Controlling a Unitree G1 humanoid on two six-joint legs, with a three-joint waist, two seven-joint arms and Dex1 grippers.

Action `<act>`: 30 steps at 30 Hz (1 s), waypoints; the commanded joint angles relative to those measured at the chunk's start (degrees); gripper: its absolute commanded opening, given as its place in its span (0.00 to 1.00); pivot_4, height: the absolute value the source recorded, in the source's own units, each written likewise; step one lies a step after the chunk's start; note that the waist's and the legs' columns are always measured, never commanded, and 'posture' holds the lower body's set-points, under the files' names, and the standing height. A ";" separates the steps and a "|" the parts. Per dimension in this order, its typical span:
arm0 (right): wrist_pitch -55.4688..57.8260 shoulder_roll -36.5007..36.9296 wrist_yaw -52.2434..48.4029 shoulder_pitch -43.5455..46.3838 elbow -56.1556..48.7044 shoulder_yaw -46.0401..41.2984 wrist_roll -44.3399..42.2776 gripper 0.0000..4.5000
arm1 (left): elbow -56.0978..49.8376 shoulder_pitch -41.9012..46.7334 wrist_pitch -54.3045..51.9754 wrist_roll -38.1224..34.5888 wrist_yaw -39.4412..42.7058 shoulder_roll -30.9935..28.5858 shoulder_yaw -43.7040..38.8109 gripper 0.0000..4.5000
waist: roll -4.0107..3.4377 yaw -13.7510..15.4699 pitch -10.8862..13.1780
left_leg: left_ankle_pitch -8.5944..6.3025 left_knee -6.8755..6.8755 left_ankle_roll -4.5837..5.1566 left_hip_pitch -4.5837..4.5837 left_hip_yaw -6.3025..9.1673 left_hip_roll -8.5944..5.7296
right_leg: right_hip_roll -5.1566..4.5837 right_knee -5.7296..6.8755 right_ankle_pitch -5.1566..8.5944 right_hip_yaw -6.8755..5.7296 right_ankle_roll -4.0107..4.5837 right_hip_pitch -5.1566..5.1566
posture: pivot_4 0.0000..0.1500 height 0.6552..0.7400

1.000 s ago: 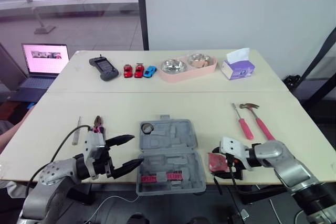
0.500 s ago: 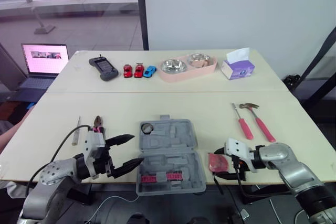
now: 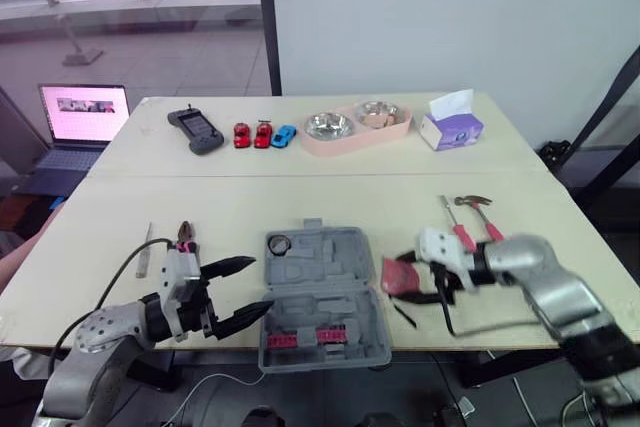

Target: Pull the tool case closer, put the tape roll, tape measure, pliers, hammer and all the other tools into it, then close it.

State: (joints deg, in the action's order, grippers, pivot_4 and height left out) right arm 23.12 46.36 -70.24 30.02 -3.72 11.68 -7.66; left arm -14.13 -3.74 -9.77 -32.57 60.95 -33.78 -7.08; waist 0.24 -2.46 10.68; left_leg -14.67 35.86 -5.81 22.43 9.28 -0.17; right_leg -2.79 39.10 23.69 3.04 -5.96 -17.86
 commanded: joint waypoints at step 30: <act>-20.99 -25.99 5.09 34.84 51.75 24.01 28.98 0.65 | 0.43 1.05 1.31 1.18 -3.75 -2.27 -4.99 1.00 | 0.00 -1.64 0.00 | 0.35 0.09 -0.61 0.75 0.15 -0.02 | 0.02 0.36 0.00 -0.10 0.00 -0.84 | 1.00 1.00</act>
State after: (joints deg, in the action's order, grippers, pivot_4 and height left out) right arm 3.22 20.90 -66.11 63.45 46.92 36.95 20.78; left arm -11.77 -2.22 -8.49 -30.58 57.49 -35.85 -10.47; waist 0.23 -4.10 10.68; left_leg -14.32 35.96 -6.42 23.18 9.43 -0.20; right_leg -2.77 39.46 23.69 2.94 -5.96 -18.68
